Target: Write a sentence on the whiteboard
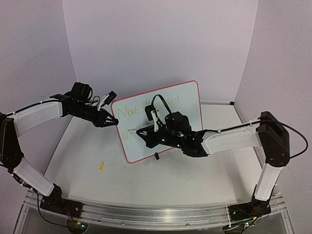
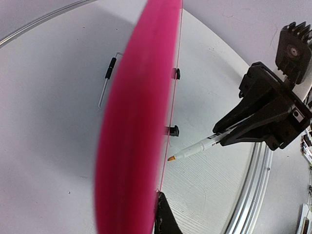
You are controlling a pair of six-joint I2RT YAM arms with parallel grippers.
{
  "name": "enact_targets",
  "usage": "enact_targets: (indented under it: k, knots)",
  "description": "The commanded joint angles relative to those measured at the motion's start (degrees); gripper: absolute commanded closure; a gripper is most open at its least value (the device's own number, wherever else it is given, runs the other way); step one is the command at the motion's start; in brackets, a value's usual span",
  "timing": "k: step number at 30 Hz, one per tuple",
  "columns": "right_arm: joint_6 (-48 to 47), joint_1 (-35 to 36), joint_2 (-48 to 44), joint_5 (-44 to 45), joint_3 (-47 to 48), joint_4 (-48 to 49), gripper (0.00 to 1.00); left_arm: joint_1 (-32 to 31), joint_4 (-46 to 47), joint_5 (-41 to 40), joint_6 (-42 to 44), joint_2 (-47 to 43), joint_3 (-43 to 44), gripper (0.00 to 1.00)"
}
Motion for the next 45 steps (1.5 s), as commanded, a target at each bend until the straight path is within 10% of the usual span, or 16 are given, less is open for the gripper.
enact_targets:
  k: [1, 45]
  knots:
    - [-0.5, -0.14, 1.23, 1.96, 2.1, -0.14, 1.0, -1.56, -2.01, -4.06, 2.42, 2.11, -0.28, 1.0]
    - [1.42, -0.18, -1.56, 11.42, -2.24, -0.06, 1.0, -1.56, -2.04, -4.24, 2.4, 2.03, -0.34, 1.0]
